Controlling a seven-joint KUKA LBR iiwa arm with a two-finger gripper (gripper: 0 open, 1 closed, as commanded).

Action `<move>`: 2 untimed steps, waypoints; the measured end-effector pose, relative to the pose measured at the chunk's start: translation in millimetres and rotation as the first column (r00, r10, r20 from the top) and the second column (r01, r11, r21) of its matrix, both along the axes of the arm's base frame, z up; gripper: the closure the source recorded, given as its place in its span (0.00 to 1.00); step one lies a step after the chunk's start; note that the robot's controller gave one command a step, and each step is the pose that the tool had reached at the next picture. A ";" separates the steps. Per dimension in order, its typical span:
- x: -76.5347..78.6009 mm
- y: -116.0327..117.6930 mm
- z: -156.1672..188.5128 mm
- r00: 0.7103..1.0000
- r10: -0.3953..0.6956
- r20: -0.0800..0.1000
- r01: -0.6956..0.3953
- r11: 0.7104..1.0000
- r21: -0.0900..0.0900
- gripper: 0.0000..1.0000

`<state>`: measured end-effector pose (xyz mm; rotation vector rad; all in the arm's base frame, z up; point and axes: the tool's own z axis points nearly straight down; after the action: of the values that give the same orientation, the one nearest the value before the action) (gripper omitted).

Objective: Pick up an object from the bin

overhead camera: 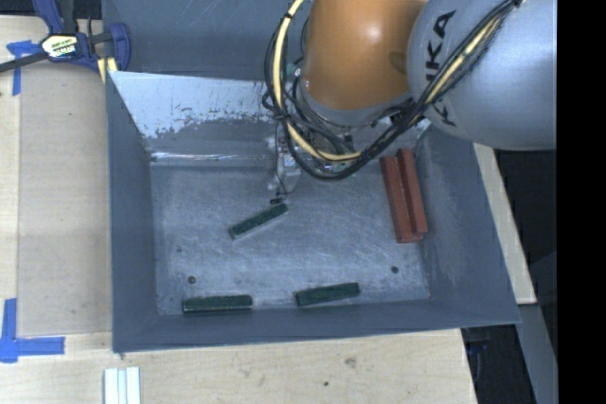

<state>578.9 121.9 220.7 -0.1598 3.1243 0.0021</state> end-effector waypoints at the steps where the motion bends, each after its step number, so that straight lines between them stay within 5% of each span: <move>1: -1.8 -0.3 -5.4 1.000 -0.001 -0.010 0.001 1.000 -0.001 0.00; 2: -25.6 -28.4 -127.8 1.000 -0.020 -0.019 0.020 1.000 -0.003 0.00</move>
Offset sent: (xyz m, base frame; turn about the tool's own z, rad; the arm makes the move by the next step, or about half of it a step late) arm 0.0000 0.0000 0.0000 0.0000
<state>553.3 93.5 92.9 -0.1297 3.1453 -0.0016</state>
